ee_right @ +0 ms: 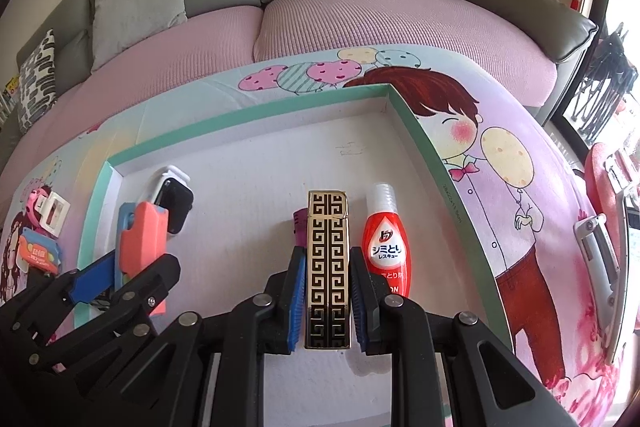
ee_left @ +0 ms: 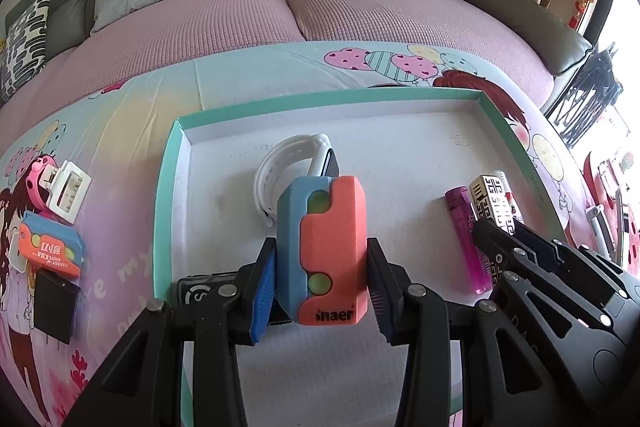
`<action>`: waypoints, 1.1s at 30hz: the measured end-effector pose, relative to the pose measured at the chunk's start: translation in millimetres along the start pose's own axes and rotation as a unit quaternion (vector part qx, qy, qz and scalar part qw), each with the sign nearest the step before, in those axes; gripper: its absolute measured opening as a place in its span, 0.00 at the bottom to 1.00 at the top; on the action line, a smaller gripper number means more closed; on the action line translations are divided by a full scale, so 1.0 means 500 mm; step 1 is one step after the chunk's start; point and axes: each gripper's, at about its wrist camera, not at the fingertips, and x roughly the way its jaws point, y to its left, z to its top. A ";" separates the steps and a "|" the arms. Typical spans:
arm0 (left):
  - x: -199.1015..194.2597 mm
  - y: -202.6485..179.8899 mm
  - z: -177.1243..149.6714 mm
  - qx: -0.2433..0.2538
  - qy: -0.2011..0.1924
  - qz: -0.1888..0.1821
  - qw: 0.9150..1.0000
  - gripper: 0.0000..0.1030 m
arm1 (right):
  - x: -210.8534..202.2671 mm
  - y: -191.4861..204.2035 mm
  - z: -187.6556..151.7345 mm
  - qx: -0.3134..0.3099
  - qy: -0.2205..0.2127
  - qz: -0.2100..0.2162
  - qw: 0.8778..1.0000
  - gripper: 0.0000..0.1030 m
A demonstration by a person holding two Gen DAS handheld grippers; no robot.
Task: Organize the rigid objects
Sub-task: 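Lower the block and gold box into the tray and open both tools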
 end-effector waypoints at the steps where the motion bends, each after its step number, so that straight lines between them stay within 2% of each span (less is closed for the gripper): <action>1: 0.000 0.000 0.000 0.000 0.000 0.001 1.000 0.43 | 0.002 0.000 -0.001 0.000 0.003 0.000 1.000 0.22; 10: -0.007 0.000 0.001 -0.004 0.002 -0.004 1.000 0.43 | -0.003 -0.003 0.001 0.006 -0.002 0.002 1.000 0.23; 22: -0.056 0.019 0.013 -0.017 -0.030 0.001 0.999 0.49 | -0.050 -0.007 0.009 0.027 -0.043 0.023 0.998 0.22; 33: -0.087 0.083 0.020 -0.062 -0.051 0.030 0.996 0.51 | -0.045 -0.003 0.012 0.021 -0.039 0.023 0.999 0.22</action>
